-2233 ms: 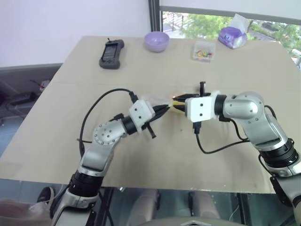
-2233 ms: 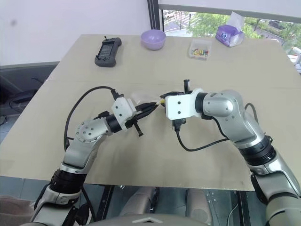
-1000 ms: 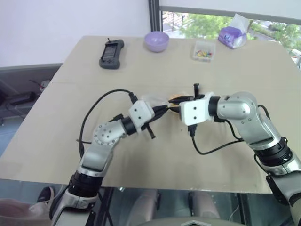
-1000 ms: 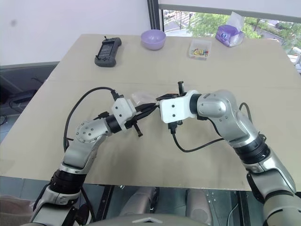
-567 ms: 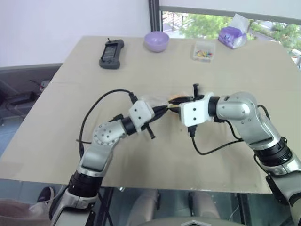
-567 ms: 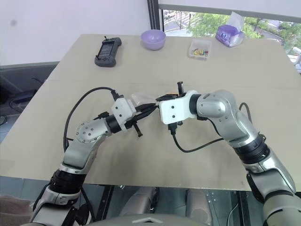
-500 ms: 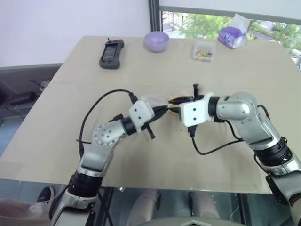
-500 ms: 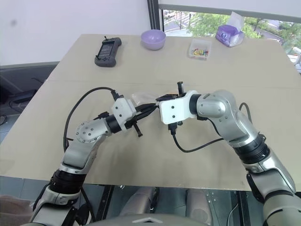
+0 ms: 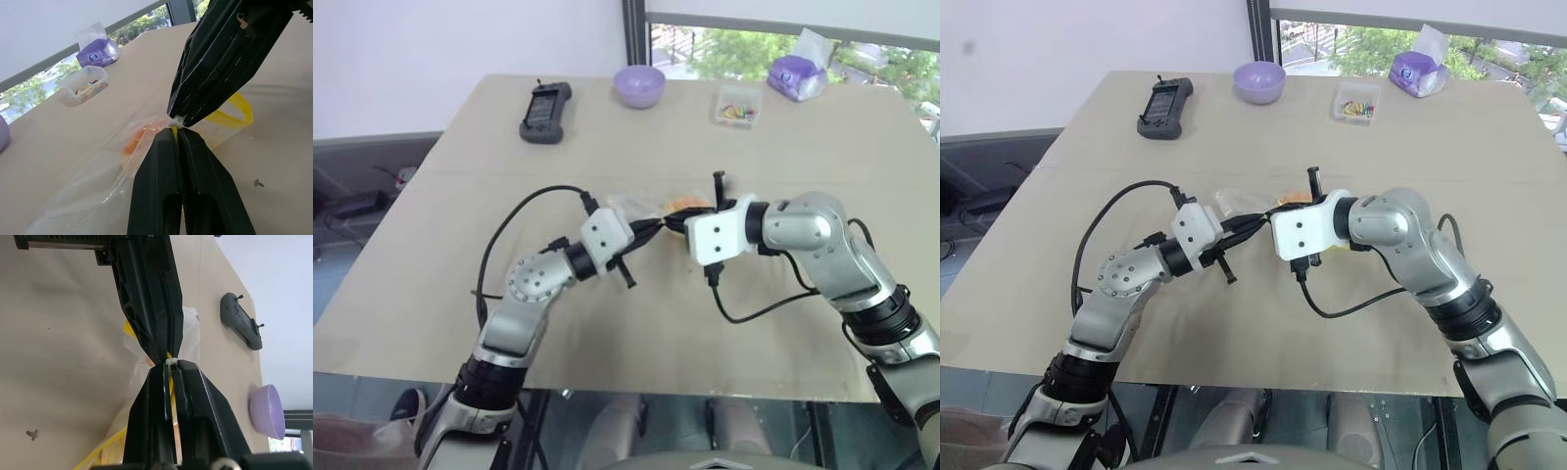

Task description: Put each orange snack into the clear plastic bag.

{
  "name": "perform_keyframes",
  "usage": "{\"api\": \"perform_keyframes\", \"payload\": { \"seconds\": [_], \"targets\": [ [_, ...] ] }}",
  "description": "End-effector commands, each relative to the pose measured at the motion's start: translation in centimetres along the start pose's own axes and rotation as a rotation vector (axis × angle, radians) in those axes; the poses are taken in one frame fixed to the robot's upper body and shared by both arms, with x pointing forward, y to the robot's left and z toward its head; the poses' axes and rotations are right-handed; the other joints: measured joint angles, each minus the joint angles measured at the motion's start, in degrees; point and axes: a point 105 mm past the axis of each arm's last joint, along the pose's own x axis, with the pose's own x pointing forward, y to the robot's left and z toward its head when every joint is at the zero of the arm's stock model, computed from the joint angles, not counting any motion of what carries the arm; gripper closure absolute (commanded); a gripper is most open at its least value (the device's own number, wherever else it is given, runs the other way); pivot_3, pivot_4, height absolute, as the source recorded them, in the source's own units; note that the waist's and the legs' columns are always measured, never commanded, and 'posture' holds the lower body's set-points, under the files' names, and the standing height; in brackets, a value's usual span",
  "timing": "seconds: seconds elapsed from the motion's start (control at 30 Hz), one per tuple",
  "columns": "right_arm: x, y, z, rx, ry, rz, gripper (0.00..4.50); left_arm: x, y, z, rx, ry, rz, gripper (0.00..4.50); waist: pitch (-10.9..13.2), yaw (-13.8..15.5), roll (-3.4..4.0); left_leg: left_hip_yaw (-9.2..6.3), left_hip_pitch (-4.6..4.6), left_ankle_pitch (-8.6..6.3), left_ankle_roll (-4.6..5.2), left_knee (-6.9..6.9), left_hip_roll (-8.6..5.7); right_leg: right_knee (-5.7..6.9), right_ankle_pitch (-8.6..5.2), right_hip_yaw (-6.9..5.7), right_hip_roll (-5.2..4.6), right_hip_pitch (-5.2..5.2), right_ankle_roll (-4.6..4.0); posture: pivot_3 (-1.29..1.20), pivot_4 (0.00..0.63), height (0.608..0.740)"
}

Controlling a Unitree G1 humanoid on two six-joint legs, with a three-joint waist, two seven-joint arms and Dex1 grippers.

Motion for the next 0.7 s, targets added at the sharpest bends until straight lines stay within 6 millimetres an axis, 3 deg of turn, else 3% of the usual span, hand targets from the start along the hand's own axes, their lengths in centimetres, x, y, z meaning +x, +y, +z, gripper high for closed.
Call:
{"api": "perform_keyframes", "payload": {
  "seconds": [0.03,0.7],
  "targets": [
    [-0.3,-1.0,0.4,-0.031,-0.001,-0.033,4.48,0.1,-0.2,1.4,0.034,-0.052,-0.012,4.50,0.00,0.00,0.00,0.00,0.00,0.00,0.00,0.00,0.00,0.00,0.00,0.00,0.00,0.00,0.00,0.00,0.150,0.740],
    [-2.6,0.1,-3.2,0.116,0.160,-0.054,4.48,-3.1,4.0,-1.9,0.105,0.084,0.150,4.50,0.00,0.01,0.00,-0.02,0.00,0.00,0.00,-0.01,0.00,0.00,0.00,0.00,0.00,0.00,0.00,0.00,0.150,0.740]
  ]
}}
